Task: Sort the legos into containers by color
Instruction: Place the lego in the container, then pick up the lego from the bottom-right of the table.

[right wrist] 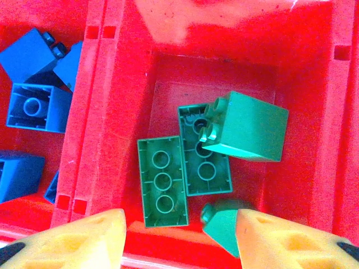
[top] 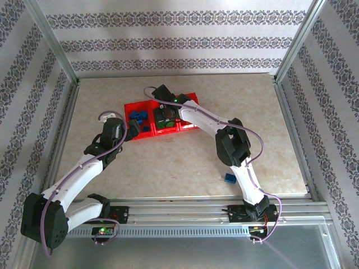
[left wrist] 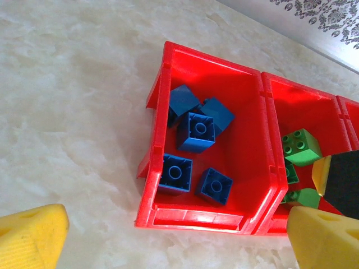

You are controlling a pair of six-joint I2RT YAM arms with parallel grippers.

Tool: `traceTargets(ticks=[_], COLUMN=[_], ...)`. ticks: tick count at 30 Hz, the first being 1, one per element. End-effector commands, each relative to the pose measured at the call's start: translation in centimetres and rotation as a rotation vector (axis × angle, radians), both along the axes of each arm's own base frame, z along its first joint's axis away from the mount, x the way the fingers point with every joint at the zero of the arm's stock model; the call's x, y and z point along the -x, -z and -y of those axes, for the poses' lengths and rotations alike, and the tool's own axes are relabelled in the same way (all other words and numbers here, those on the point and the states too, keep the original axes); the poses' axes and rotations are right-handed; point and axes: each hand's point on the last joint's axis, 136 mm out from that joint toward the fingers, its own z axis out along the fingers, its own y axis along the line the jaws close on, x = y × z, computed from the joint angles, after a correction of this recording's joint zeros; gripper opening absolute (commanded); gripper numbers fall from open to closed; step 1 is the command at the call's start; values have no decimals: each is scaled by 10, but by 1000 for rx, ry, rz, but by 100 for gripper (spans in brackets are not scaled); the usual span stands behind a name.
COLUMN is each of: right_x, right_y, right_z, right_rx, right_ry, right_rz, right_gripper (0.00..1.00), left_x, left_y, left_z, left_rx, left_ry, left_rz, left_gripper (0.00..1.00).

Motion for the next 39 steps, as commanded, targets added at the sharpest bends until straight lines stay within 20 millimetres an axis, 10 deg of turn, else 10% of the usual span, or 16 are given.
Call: traceTargets(ticks=[1, 9, 16, 24, 27, 39], right_x=[1, 14, 36, 71, 85, 129], right_y=[-30, -75, -81, -74, -75, -76], right_z=[3, 28, 88, 181, 213, 309], right_rx=[-14, -71, -92, -117, -138, -201], right_ry=[-6, 56, 204, 427, 501, 746], right_rz=[39, 112, 115, 72, 72, 85], right_gripper=[54, 59, 65, 76, 98, 98], left_x=[-3, -9, -17, -19, -4, 71], left_y=[-12, -19, -32, -44, -48, -5], left_z=[2, 12, 52, 159, 213, 354], left_rx=[-15, -14, -93, -126, -126, -270], left_ry=[10, 62, 197, 596, 835, 1536], left_rz=[30, 36, 63, 168, 247, 468], left_gripper=[100, 100, 100, 100, 100, 100])
